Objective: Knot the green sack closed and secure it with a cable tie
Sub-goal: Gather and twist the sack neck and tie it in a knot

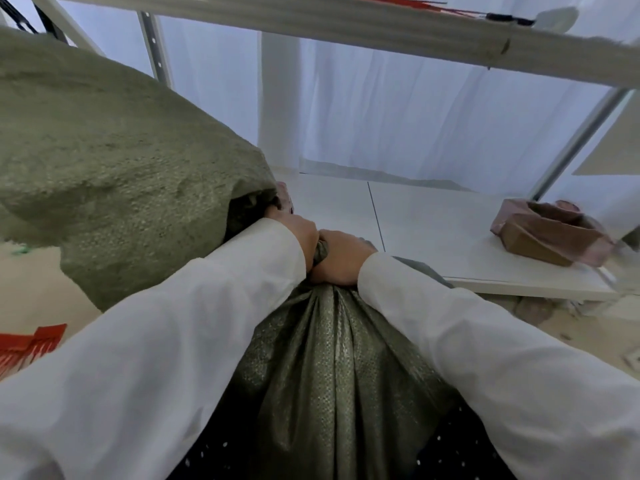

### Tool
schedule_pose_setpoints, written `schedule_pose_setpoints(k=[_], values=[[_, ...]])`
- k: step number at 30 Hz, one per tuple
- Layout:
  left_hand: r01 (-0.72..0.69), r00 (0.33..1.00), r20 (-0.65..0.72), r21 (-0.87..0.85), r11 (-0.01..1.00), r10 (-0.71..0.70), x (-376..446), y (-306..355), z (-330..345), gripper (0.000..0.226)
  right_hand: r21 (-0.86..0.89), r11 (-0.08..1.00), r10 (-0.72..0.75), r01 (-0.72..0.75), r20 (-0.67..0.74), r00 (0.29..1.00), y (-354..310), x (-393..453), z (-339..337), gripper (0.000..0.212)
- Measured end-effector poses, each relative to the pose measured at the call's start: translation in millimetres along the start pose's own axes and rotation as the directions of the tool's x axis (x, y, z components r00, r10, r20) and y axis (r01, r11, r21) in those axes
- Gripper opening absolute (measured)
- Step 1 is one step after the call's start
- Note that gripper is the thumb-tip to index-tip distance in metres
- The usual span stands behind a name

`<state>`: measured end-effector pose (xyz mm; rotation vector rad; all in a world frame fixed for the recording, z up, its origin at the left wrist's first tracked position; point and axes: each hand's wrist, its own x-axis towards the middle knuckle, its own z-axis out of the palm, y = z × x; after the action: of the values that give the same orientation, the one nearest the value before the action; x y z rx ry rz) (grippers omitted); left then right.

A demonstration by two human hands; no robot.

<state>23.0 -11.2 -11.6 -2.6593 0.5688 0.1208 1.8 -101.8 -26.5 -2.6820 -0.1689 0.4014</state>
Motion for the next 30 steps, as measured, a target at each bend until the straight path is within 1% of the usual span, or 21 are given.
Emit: schedule_pose_setpoints(k=[2, 3, 4, 6, 7, 8, 9, 10, 11, 12, 13, 14, 15, 18, 19, 21, 23, 25, 27, 28, 30], values=[[-0.013, 0.998, -0.054, -0.033, 0.999, 0.012, -0.1, -3.7, 3.1, 0.032, 0.037, 0.999, 0.015, -0.014, -0.015, 1.000, 0.1, -1.9, -1.5, 0.031], [-0.024, 0.995, -0.098, -0.076, 0.997, 0.016, -0.4, -7.3, 5.8, 0.032, 0.068, 0.997, 0.030, -0.028, -0.020, 0.999, 1.2, -2.9, -2.6, 0.026], [-0.038, 0.988, -0.156, -0.152, 0.988, 0.014, -0.8, -11.5, 8.5, 0.034, 0.104, 0.993, 0.047, -0.046, -0.012, 0.999, 3.2, -1.8, -3.9, 0.023], [-0.095, 0.954, -0.300, -0.283, 0.954, 0.006, -3.5, -20.7, 13.1, 0.047, 0.210, 0.975, 0.064, -0.065, 0.013, 0.998, 6.7, 0.5, -8.3, 0.022], [-0.142, 0.916, -0.401, -0.294, 0.945, 0.013, -5.1, -24.4, 16.1, 0.054, 0.271, 0.960, 0.073, -0.077, 0.025, 0.997, 8.5, 2.0, -10.8, 0.023], [-0.195, 0.852, -0.523, -0.253, 0.948, 0.036, -6.5, -27.5, 19.4, 0.057, 0.330, 0.939, 0.086, -0.094, 0.039, 0.996, 11.0, 4.3, -12.3, 0.024], [-0.237, 0.766, -0.639, -0.178, 0.955, 0.072, -8.0, -30.5, 22.4, 0.058, 0.390, 0.914, 0.096, -0.113, 0.061, 0.993, 14.2, 7.0, -13.4, 0.027], [-0.259, 0.687, -0.720, -0.109, 0.960, 0.104, -9.0, -32.8, 25.9, 0.058, 0.443, 0.888, 0.094, -0.124, 0.090, 0.991, 17.4, 9.9, -13.7, 0.031], [-0.274, 0.624, -0.771, -0.062, 0.960, 0.128, -10.0, -34.3, 29.5, 0.059, 0.484, 0.866, 0.082, -0.126, 0.112, 0.990, 19.1, 11.6, -13.3, 0.038], [-0.285, 0.579, -0.801, -0.025, 0.958, 0.152, -11.4, -34.7, 32.8, 0.062, 0.510, 0.852, 0.067, -0.121, 0.122, 0.990, 20.6, 13.2, -12.4, 0.048], [-0.289, 0.554, -0.815, 0.004, 0.957, 0.170, -12.1, -35.0, 36.3, 0.066, 0.532, 0.838, 0.061, -0.121, 0.128, 0.990, 23.4, 16.5, -10.8, 0.060], [-0.288, 0.548, -0.816, 0.023, 0.957, 0.184, -14.1, -35.3, 38.6, 0.072, 0.552, 0.824, 0.062, -0.125, 0.132, 0.989, 26.4, 20.1, -9.0, 0.070], [-0.280, 0.555, -0.810, 0.031, 0.959, 0.188, -17.5, -35.4, 40.2, 0.080, 0.569, 0.811, 0.066, -0.133, 0.137, 0.988, 29.2, 23.1, -7.2, 0.076], [-0.231, 0.632, -0.757, 0.016, 0.973, 0.163, -21.5, -36.9, 45.4, 0.102, 0.592, 0.795, 0.053, -0.134, 0.151, 0.987, 30.2, 23.0, -7.2, 0.079], [-0.224, 0.647, -0.746, 0.012, 0.975, 0.158, -20.5, -37.7, 47.4, 0.105, 0.595, 0.794, 0.040, -0.126, 0.156, 0.987, 29.1, 20.7, -8.1, 0.077], [-0.219, 0.656, -0.739, 0.008, 0.976, 0.153, -16.4, -38.7, 49.4, 0.104, 0.592, 0.798, 0.005, -0.116, 0.185, 0.983, 28.3, 16.2, -9.6, 0.070], [-0.238, 0.676, -0.718, 0.001, 0.971, 0.166, -11.7, -38.7, 46.4, 0.099, 0.582, 0.804, -0.013, -0.118, 0.217, 0.976, 28.7, 11.3, -11.1, 0.067], [-0.283, 0.735, -0.656, -0.063, 0.957, 0.174, -8.8, -36.6, 37.9, 0.088, 0.568, 0.813, -0.020, -0.128, 0.248, 0.968, 30.7, 9.1, -12.8, 0.063], [-0.312, 0.830, -0.535, -0.209, 0.927, 0.159, -5.9, -33.1, 26.7, 0.069, 0.549, 0.825, -0.018, -0.133, 0.261, 0.965, 32.0, 7.9, -14.6, 0.056], [-0.316, 0.857, -0.491, -0.256, 0.914, 0.158, -2.8, -31.9, 23.6, 0.057, 0.528, 0.839, -0.009, -0.130, 0.252, 0.968, 31.5, 7.7, -14.8, 0.052], [-0.313, 0.878, -0.451, -0.288, 0.905, 0.160, 3.3, -29.8, 17.5, 0.038, 0.433, 0.893, 0.036, -0.121, 0.200, 0.979, 28.6, 6.4, -14.3, 0.049]])
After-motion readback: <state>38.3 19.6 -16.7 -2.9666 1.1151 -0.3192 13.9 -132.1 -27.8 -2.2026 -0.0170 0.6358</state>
